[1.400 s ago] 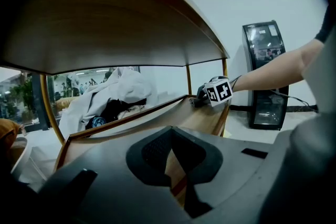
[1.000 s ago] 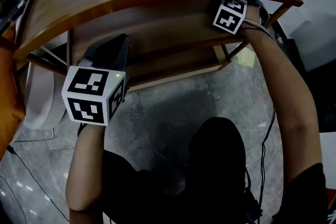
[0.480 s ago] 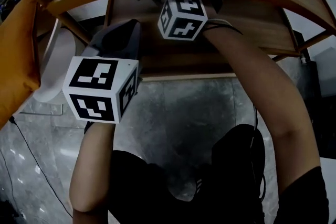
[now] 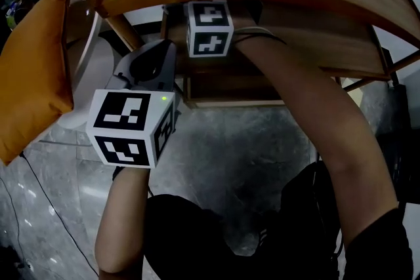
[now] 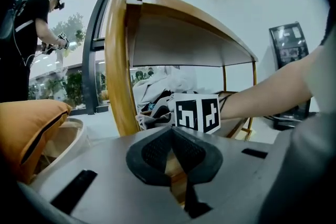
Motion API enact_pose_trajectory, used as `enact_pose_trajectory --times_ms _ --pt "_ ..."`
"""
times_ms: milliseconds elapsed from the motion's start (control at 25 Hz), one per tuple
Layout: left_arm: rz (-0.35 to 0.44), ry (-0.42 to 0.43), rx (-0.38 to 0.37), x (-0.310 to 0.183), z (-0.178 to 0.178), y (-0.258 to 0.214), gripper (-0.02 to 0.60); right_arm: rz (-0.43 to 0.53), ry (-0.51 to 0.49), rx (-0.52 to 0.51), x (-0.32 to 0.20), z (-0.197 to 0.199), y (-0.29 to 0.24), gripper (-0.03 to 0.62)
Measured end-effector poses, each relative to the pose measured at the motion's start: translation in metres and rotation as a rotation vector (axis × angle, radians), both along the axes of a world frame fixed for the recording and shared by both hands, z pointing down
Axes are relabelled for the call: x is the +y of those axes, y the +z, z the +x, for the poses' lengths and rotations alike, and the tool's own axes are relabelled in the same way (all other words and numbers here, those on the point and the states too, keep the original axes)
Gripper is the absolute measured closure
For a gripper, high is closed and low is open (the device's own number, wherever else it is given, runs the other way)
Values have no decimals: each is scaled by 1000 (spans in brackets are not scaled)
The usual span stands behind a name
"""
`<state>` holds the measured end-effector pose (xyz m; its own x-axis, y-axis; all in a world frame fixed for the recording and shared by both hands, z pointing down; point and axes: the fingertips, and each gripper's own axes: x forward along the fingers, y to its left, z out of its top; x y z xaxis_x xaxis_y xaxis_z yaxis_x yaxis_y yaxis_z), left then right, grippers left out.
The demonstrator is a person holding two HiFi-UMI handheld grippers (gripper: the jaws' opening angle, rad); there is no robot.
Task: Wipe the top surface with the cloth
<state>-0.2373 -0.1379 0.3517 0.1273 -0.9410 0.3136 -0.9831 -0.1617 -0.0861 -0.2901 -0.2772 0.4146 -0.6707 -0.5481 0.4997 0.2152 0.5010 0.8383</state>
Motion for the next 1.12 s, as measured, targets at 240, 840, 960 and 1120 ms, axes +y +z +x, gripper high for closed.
enact_pose_trajectory --times_ms 240,840,960,1120 --pt "35 7 11 -11 7 -5 571 29 -4 14 -3 5 2 563" --pt "48 129 0 -56 80 0 571 16 211 158 -70 174 17 563" --pt "52 162 -12 -67 101 -2 571 -8 260 211 -84 216 21 563" --pt "47 197 -18 -82 128 -5 571 -43 344 245 -106 274 20 563"
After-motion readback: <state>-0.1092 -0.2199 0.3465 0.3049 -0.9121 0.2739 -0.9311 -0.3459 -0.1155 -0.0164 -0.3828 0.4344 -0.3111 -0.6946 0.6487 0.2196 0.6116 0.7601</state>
